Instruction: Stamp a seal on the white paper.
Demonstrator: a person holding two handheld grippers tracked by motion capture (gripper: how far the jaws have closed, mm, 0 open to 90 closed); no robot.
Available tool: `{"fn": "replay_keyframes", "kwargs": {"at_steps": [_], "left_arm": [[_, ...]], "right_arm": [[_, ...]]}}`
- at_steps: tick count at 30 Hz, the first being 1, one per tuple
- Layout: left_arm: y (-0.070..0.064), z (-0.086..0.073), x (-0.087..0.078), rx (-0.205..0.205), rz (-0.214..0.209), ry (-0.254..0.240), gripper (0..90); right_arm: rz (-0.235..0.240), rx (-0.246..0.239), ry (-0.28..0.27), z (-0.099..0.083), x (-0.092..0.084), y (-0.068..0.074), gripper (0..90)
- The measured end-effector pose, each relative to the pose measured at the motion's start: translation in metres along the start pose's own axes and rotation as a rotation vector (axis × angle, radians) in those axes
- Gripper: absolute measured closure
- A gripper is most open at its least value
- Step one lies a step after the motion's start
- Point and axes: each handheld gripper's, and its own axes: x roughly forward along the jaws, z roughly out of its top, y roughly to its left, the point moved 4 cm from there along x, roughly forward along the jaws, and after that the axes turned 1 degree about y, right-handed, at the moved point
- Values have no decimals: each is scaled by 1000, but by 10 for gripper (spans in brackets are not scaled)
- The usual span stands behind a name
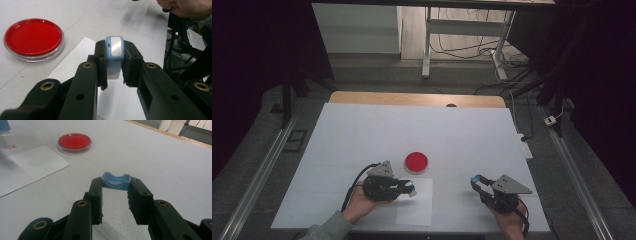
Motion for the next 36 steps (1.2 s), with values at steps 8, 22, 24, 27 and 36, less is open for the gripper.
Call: {"fn": "replay_keyframes", "kwargs": {"at_steps": [8,22,24,27,36], "left_arm": [[-2,-2,7,10,4,18,757],[-6,-6,16,42,28,53,757],[-5,-6,17,42,38,48,757],[-5,-6,18,46,50,43,757],[-1,-6,26,44,65,53,757]], "right_arm": [[-2,0,2,0,0,0,648],[1,1,3,0,0,0,648],[1,1,3,0,0,0,648],[1,1,3,0,0,0,649],[1,0,0,0,0,0,648]]}}
